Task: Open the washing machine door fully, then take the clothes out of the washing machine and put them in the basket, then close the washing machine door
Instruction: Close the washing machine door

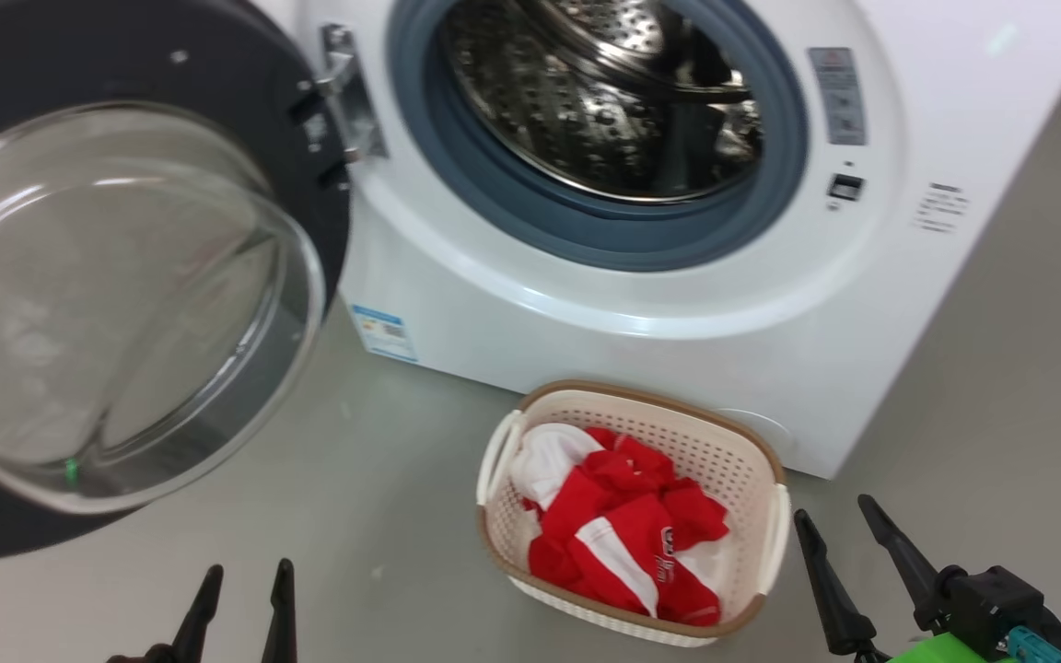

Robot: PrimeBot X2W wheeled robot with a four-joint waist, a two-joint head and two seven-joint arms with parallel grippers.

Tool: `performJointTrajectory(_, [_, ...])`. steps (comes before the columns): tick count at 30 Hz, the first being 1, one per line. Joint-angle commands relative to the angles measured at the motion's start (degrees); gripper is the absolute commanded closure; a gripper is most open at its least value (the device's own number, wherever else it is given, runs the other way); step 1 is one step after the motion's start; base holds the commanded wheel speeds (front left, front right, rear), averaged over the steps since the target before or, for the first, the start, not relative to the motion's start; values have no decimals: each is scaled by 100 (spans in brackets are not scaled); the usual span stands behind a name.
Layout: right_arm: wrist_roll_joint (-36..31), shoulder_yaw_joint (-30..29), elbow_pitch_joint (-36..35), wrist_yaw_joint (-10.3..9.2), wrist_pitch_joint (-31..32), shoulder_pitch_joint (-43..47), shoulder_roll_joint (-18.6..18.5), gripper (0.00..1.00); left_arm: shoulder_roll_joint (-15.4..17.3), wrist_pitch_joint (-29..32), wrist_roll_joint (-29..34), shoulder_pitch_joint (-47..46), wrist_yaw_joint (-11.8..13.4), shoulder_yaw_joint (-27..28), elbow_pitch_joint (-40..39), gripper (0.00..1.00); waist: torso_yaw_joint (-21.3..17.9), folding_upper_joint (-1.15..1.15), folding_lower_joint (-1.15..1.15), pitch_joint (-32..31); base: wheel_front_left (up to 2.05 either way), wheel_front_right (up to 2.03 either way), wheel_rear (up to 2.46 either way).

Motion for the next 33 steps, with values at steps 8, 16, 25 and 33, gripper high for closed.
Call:
performJointTrajectory(8, [120,488,-7,36,-37,-305,-154,0,49,-71,-243,102,288,84,-188,0,862,0,0,-164,0,0,0])
performJointTrajectory(16, [244,891,221,36,-37,-661,-289,0,48,-71,-494,259,524,112,-432,0,947,0,0,-85,0,0,0])
performJointTrajectory(25, [327,1012,298,36,-37,-706,-304,0,48,-71,-610,315,517,129,-611,100,933,0,0,-154,0,0,0])
performJointTrajectory(33, [303,857,236,36,-37,-515,-187,0,48,-71,-513,-277,131,831,-1397,100,901,0,0,-164,0,0,0])
